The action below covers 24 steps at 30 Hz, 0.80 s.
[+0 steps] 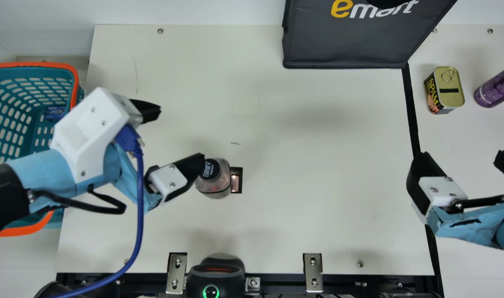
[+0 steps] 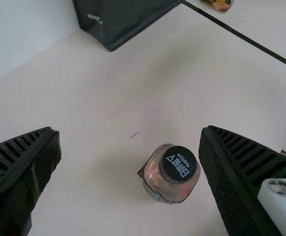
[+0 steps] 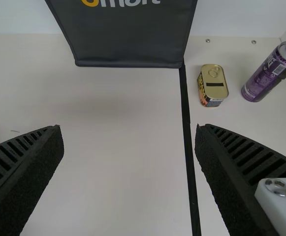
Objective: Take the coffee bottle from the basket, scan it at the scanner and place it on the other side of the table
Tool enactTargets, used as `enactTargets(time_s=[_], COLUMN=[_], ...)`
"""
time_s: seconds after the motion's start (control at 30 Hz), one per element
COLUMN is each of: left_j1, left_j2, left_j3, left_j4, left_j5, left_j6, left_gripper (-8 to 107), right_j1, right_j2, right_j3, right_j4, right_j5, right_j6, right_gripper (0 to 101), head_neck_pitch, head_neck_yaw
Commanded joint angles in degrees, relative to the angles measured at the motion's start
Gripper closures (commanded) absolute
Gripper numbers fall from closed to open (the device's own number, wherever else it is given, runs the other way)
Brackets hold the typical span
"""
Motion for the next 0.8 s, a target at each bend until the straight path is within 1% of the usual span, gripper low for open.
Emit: enactTargets(time_s=[0.0, 0.17, 0.37, 0.57, 0.77], left_j1=[-1.0, -5.5, -14.1, -24.9, -36.5], left_j2=[-0.7, -1.6, -0.2, 3.6, 8.7], left_j3=[-0.7, -2.8, -5.2, -8.2, -11.7], left_j4=[7.1, 16.9, 29.6, 42.0, 52.8], left_j5=[0.6, 2.5, 4.8, 8.6, 14.1], left_j6=[-13.1, -27.3, -46.0, -65.8, -84.8], left_gripper=[9, 9, 9, 9, 9], right_j1=[0.0, 0.0, 0.0, 0.0, 0.0], right_j2=[0.0, 0.0, 0.0, 0.0, 0.0], right_j3=[0.0, 0.0, 0.0, 0.0, 0.0], right_j4=[0.0, 0.0, 0.0, 0.0, 0.0], right_j5=[0.0, 0.0, 0.0, 0.0, 0.0], right_j6=[0.0, 0.0, 0.0, 0.0, 0.0], right_gripper=[6, 6, 6, 6, 6], head_neck_pitch=[-1.7, -1.7, -1.7, -1.7, -1.7], head_neck_yaw=[0.1, 0.1, 0.1, 0.1, 0.1])
